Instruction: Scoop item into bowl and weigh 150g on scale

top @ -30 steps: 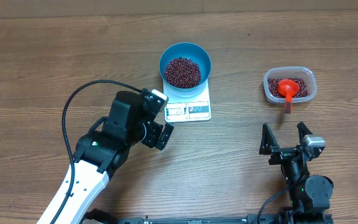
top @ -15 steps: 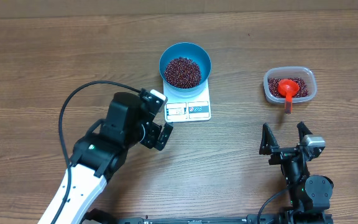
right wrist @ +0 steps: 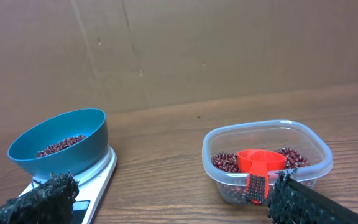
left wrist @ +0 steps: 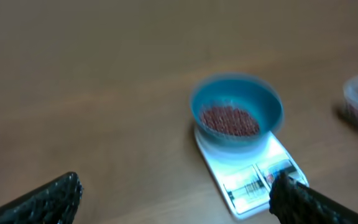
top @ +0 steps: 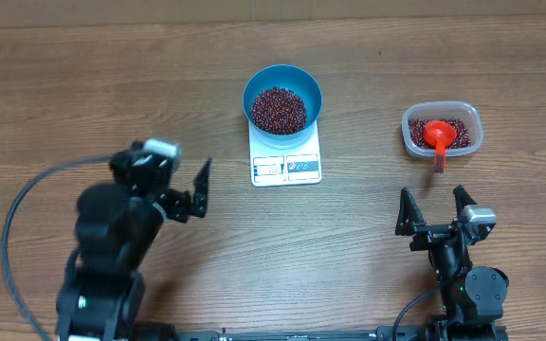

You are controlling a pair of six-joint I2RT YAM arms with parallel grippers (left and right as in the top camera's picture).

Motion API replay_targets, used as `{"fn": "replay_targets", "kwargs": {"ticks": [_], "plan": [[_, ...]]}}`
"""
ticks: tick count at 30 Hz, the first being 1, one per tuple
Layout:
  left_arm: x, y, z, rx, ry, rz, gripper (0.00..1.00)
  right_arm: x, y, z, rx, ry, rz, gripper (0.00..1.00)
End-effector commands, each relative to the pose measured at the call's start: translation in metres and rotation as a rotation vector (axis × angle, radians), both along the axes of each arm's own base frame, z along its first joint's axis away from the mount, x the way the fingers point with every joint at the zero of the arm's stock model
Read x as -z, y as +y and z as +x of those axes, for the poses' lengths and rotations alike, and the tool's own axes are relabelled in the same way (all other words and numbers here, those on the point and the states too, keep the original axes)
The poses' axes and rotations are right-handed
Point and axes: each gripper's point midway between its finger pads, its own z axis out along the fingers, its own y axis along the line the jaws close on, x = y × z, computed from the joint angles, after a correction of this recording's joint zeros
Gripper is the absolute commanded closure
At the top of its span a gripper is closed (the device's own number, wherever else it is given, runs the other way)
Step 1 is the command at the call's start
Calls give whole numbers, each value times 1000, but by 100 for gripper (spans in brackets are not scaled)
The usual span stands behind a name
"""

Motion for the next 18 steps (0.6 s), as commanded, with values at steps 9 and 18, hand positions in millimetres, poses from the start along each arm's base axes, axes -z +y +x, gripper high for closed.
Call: {"fn": "replay_targets", "kwargs": {"ticks": [9,18], "plan": [[30,10,-34,8,-322,59,0,1,1,0,0,-6,-4,0],[65,17,-44,-28,-384,85,0,1,1,0,0,-6,-4,0]]}}
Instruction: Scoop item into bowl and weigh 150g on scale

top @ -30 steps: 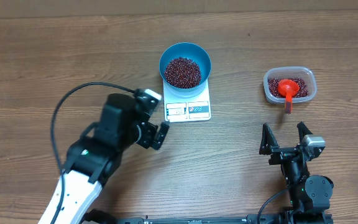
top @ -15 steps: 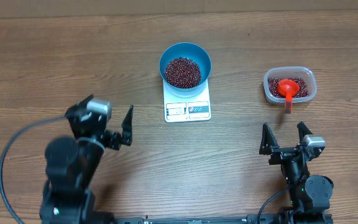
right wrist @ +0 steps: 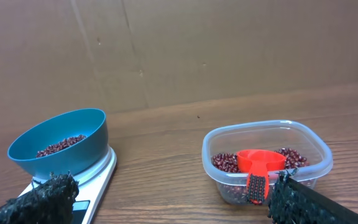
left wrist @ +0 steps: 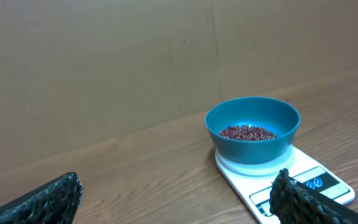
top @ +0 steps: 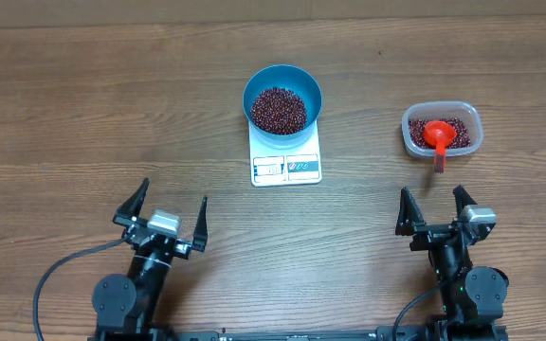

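Observation:
A blue bowl holding red beans stands on a white scale at the table's middle back; both show in the left wrist view, the bowl and the scale. A clear tub of beans at the right holds a red scoop, its handle over the near rim. My left gripper sits open and empty near the front left. My right gripper sits open and empty at the front right, short of the tub.
Bare wooden table lies around the scale and tub. A brown cardboard wall stands behind the table. Black cables trail from both arm bases at the front edge.
My left arm has drawn back from a raised pose near the scale's left to a low rest at the front left, still open. The right arm, bowl and scoop are unchanged.

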You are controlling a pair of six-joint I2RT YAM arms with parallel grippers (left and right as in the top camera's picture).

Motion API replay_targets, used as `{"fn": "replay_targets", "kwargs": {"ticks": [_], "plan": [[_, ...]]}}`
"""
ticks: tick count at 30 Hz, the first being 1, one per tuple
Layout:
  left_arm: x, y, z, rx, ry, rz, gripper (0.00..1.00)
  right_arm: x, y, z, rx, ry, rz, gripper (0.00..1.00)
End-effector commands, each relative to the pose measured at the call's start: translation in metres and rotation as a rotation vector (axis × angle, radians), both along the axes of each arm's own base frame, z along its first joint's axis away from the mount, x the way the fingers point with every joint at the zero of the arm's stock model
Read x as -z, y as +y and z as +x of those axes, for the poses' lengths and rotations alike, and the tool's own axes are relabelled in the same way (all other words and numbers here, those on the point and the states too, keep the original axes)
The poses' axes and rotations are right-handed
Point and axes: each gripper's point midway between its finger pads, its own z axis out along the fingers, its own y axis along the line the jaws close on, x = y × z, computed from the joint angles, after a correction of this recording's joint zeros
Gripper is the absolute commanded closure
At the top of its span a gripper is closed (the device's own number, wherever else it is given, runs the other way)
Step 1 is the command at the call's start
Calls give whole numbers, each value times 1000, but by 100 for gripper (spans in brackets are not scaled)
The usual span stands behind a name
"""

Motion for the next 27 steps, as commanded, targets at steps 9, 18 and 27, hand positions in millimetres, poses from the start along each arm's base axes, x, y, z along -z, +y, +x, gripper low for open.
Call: {"fn": "replay_targets", "kwargs": {"ticks": [9,18,27], "plan": [[21,13,0,-73,-33,30,1,1,1,0,-1,-6,-4,0],[41,14,2,-78,22,50,0,1,1,0,-1,-6,-4,0],[53,17,2,-95,72,52,0,1,1,0,-1,-6,-4,0]]}}
